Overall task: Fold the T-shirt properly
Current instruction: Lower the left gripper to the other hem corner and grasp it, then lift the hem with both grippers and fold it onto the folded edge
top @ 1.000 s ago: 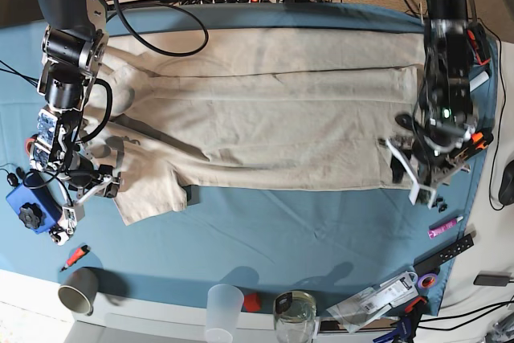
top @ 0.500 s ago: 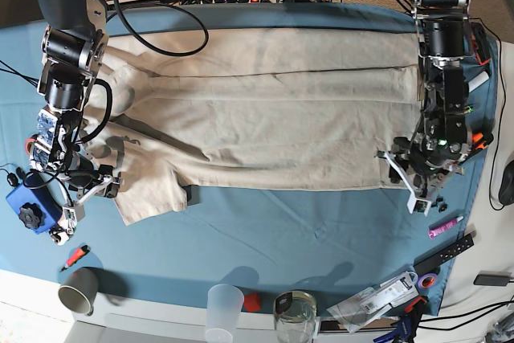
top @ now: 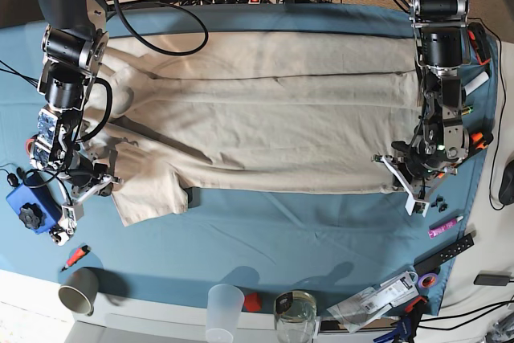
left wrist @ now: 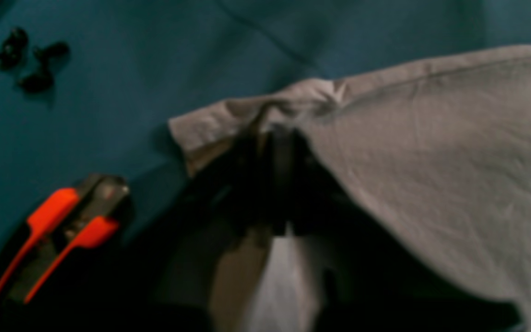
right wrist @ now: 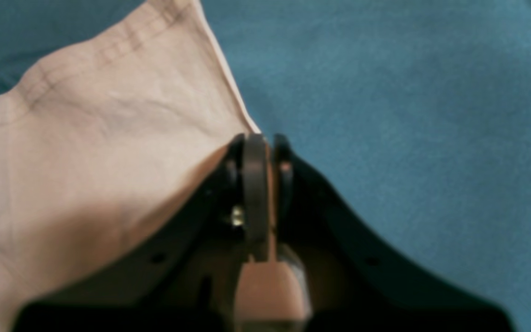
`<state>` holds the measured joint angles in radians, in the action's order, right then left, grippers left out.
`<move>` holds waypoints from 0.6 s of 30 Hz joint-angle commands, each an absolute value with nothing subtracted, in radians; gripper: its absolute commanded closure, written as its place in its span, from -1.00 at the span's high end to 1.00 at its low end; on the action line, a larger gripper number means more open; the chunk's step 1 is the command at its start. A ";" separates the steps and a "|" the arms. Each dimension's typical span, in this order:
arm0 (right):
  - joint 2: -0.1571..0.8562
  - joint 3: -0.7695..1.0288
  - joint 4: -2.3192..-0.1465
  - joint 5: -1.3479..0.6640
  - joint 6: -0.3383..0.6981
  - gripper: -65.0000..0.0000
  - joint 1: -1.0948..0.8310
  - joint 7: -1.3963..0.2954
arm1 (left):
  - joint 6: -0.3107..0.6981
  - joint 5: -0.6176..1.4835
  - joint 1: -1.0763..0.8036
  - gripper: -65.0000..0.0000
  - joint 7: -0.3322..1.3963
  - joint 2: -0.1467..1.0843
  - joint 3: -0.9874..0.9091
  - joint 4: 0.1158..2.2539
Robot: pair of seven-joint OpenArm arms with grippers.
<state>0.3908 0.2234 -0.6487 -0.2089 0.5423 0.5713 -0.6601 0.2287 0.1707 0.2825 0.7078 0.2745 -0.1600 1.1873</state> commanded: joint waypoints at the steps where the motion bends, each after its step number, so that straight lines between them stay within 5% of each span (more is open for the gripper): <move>1: 0.401 0.223 -0.648 -0.186 0.543 -1.00 0.582 -0.728 | 0.216 0.126 0.272 -1.00 0.824 0.283 -0.159 1.182; 18: 0.474 0.224 -0.962 -0.278 0.541 -1.00 0.577 -0.928 | 0.145 0.126 0.272 -1.00 1.007 0.283 -0.160 1.453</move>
<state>0.4484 0.2203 -0.9440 -0.2810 0.5461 0.5510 -0.9440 0.1524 0.1379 0.2440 1.0248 0.2691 -0.1570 1.4319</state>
